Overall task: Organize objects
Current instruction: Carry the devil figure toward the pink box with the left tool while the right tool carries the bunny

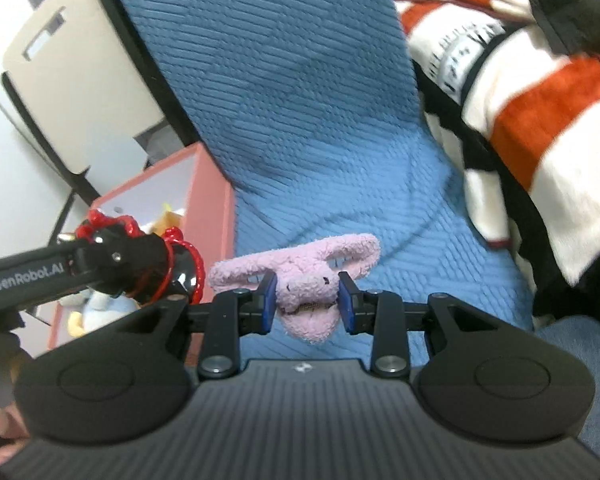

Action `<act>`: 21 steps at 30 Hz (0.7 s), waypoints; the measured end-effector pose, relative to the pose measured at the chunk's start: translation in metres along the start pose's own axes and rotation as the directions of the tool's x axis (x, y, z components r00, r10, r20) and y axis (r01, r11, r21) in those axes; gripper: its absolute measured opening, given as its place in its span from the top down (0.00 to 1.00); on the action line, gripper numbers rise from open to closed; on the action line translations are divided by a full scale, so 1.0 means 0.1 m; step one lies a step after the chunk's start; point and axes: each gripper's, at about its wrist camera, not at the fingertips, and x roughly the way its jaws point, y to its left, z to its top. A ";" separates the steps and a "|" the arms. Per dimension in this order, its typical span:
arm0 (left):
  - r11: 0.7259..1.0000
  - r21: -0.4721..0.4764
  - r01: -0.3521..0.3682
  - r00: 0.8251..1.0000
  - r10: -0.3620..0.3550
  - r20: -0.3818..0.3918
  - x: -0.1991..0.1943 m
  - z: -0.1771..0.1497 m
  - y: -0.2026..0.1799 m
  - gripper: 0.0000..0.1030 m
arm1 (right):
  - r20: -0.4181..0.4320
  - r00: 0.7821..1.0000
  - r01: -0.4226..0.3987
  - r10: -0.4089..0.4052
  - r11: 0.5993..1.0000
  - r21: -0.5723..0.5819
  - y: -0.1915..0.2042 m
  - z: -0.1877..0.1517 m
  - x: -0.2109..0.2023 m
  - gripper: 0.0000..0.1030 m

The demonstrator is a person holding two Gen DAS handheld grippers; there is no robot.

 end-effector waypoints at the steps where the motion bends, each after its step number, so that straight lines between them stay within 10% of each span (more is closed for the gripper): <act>1: 1.000 -0.005 0.002 1.000 -0.002 0.009 -0.04 0.05 0.05 0.47 | 0.008 1.000 -0.004 0.005 1.000 -0.014 0.07 0.04 -0.02 0.66; 21: 0.995 -0.074 -0.066 0.991 0.074 0.114 -0.64 0.66 1.33 0.47 | 0.036 0.988 -0.143 0.150 0.977 -0.156 1.49 0.54 0.12 0.66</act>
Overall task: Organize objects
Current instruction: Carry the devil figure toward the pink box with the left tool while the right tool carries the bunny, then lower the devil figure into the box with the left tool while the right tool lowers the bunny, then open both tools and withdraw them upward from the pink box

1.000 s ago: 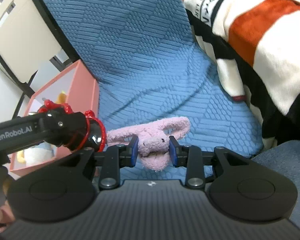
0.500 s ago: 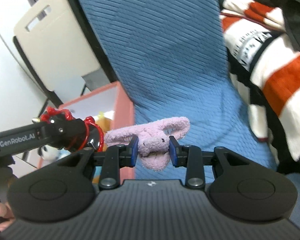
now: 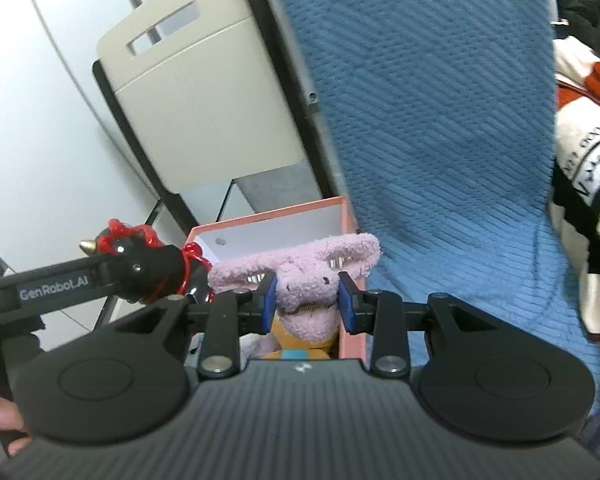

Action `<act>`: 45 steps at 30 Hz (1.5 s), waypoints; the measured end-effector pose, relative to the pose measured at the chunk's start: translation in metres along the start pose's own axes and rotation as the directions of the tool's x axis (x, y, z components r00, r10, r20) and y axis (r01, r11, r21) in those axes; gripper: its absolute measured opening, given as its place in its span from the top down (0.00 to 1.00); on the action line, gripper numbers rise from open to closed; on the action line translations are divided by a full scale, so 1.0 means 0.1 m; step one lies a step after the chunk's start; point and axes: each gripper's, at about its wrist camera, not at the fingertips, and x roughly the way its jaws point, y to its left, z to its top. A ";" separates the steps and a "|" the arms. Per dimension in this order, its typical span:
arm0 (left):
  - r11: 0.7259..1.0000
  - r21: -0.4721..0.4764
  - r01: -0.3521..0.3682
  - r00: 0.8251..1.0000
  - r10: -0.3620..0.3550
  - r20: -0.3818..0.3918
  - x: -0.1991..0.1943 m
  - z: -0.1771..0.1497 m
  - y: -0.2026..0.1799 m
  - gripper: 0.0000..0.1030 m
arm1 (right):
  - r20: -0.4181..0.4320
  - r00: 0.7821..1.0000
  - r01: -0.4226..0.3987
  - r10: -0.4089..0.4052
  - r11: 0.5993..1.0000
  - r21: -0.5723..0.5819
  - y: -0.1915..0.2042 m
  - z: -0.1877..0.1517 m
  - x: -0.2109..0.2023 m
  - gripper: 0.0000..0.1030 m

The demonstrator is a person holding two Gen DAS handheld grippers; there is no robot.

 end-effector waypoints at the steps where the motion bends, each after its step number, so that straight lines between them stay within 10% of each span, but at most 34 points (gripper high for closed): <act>1: 1.000 -0.006 -0.004 1.000 0.004 -0.008 0.03 -0.01 0.07 0.47 | -0.008 1.000 0.001 -0.001 1.000 -0.012 0.06 -0.01 0.07 0.66; 24: 0.993 -0.078 -0.088 0.973 0.069 -0.221 0.74 -0.56 1.09 0.47 | -0.280 0.957 0.062 -0.071 0.997 -0.041 0.30 -0.75 1.32 0.65; 45: 0.997 -0.047 -0.067 0.997 0.065 -0.040 -0.44 -0.16 0.57 0.37 | -0.067 0.996 -0.063 0.060 0.997 -0.040 0.41 -0.06 0.22 0.51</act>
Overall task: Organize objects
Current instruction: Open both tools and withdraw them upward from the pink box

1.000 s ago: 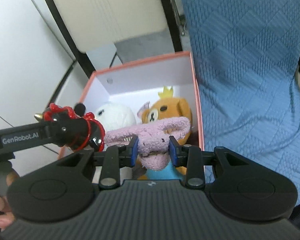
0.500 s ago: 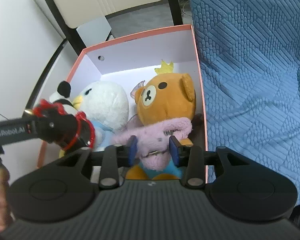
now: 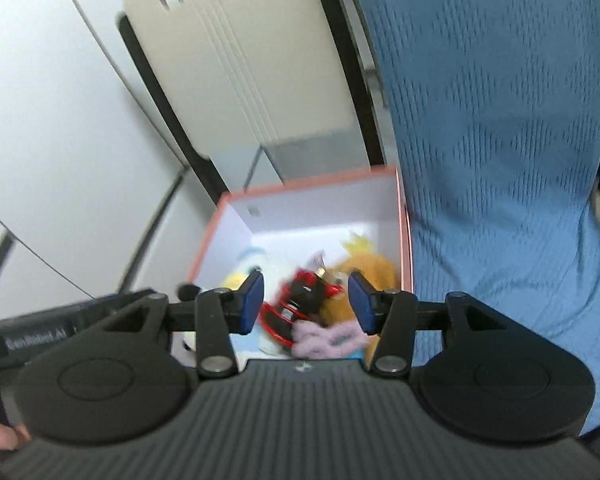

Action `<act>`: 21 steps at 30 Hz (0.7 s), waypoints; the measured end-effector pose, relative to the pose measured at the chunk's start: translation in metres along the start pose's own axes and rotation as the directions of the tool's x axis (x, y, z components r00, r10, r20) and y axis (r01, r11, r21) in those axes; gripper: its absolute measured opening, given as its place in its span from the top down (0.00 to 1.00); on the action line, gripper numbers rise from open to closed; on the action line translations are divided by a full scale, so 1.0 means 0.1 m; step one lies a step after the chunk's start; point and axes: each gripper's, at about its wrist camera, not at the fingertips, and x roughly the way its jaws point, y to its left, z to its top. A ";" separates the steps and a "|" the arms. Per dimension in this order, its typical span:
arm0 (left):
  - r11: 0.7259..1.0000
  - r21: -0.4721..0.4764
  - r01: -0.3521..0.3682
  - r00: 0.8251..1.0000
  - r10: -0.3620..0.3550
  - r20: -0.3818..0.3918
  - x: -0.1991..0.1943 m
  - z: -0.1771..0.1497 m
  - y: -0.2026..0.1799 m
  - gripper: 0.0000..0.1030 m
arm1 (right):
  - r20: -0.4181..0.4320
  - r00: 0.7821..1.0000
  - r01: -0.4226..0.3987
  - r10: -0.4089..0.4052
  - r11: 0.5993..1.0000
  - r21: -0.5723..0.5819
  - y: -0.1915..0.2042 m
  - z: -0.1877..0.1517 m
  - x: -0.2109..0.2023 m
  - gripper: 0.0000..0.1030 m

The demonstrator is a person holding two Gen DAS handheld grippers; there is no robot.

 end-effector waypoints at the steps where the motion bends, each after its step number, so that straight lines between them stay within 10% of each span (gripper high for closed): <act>1: 1.000 0.004 -0.001 1.000 0.001 0.009 -0.07 0.00 -0.03 0.36 | 0.020 1.000 -0.008 0.008 1.000 -0.010 0.03 0.02 -0.13 0.51; 21: 0.998 0.054 0.023 1.000 -0.023 0.012 -0.88 -0.58 -0.16 0.25 | 0.043 0.999 -0.023 0.023 1.000 0.003 0.03 -0.71 -1.06 0.51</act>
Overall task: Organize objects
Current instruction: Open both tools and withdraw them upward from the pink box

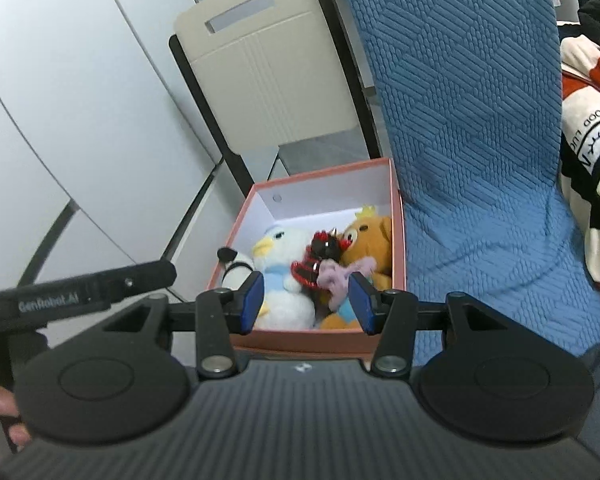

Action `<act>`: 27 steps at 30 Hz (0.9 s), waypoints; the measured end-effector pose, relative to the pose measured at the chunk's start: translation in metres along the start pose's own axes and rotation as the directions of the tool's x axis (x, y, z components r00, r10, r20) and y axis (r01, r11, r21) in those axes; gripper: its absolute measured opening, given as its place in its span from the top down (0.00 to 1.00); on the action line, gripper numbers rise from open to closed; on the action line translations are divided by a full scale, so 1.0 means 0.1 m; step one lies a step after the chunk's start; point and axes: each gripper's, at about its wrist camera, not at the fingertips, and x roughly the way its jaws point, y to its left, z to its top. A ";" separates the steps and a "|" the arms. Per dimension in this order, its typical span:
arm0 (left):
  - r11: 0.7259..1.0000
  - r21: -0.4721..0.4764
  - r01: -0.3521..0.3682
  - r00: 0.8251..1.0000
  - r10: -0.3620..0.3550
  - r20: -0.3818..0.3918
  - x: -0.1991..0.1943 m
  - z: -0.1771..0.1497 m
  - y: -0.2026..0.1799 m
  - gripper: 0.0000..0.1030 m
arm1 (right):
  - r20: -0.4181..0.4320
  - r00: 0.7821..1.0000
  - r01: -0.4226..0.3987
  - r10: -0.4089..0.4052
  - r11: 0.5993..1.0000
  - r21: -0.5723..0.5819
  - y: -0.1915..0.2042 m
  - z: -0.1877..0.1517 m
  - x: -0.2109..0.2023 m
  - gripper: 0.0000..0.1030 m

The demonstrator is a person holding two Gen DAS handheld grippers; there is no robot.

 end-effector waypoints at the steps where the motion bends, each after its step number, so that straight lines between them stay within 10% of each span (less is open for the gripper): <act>1: 1.000 -0.014 -0.005 1.000 0.005 -0.004 0.00 -0.02 0.04 0.25 | -0.001 1.000 -0.002 0.002 1.000 -0.007 0.00 -0.03 -0.01 0.51; 9: 0.998 -0.052 -0.036 0.999 0.037 0.005 -0.01 -0.10 0.20 0.03 | 0.001 1.000 0.009 -0.009 0.999 -0.038 0.05 -0.03 0.08 0.50; 14: 0.997 -0.051 -0.055 0.998 0.055 0.006 -0.03 -0.12 0.23 0.01 | 0.000 1.000 -0.008 0.008 1.000 -0.019 0.04 -0.06 0.08 0.08; 27: 0.997 -0.049 -0.055 0.998 0.055 -0.010 0.00 -0.14 0.22 0.00 | -0.027 1.000 0.015 -0.016 0.999 -0.033 0.03 -0.10 0.12 0.08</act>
